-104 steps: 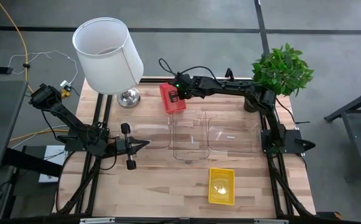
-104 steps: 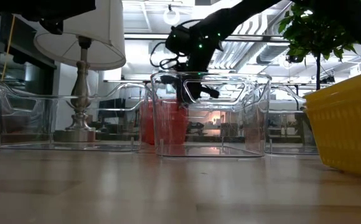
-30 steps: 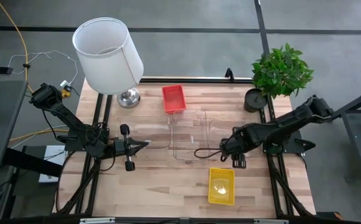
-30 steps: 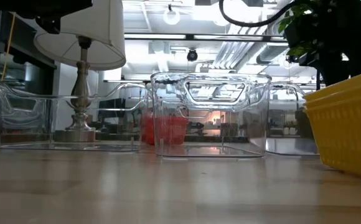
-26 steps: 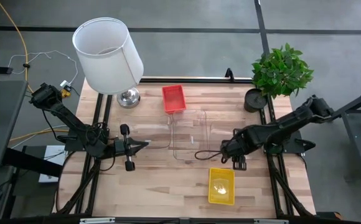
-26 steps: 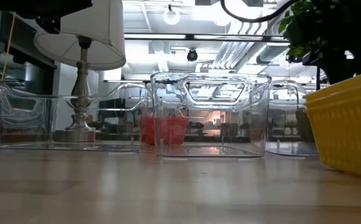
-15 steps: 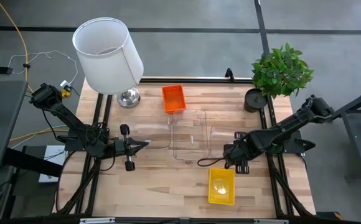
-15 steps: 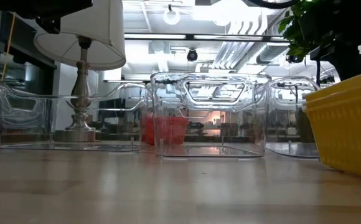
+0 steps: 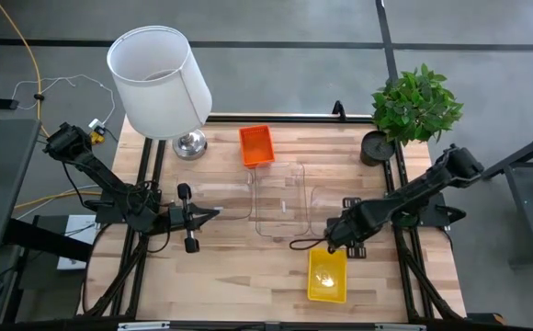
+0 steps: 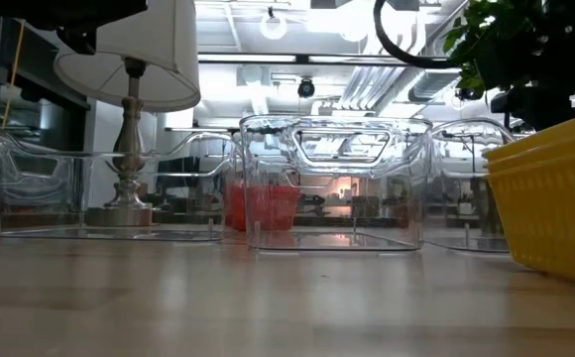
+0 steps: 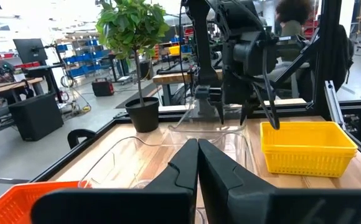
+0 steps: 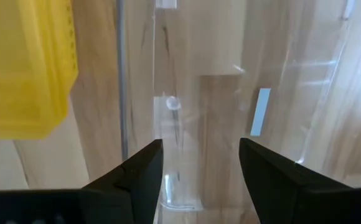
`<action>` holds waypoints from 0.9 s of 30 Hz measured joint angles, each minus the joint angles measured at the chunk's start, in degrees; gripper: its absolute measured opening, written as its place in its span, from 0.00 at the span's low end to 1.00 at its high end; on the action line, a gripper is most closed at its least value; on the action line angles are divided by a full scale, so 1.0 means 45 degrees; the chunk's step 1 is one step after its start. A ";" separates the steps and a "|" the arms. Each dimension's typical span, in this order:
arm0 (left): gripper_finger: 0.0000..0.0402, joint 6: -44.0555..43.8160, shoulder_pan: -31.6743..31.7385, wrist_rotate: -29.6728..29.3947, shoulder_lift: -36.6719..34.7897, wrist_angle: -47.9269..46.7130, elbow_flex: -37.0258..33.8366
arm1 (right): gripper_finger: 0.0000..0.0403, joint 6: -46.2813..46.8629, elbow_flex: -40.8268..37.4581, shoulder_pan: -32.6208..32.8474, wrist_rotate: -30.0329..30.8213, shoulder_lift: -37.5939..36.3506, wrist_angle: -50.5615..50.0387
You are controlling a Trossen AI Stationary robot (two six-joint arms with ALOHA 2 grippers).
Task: Stack baskets by color
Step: Stack the right transparent bin on the middle transparent bin
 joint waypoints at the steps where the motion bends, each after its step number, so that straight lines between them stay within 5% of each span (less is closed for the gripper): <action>1: 0.00 0.0000 0.0000 -0.0003 0.0000 0.0000 0.0000 | 0.49 -0.0045 0.0005 0.0000 -0.0060 0.0034 -0.0019; 8: 0.00 0.0107 0.0000 -0.0037 0.0000 -0.0003 0.0000 | 0.49 -0.0044 0.0263 0.0000 -0.0245 -0.0023 -0.0687; 14: 0.00 0.0107 0.0000 -0.0037 0.0000 -0.0004 0.0000 | 0.49 0.0603 0.1808 0.0074 -0.0108 -0.0028 -0.2416; 19: 0.00 0.0102 0.0000 -0.0037 0.0000 0.0000 0.0000 | 0.49 0.1801 0.2976 0.0641 -0.0130 -0.0041 -0.1769; 27: 0.00 0.0000 -0.0001 -0.0037 0.0000 0.0000 0.0000 | 0.49 0.3189 0.2427 0.1869 -0.0674 0.0006 -0.1719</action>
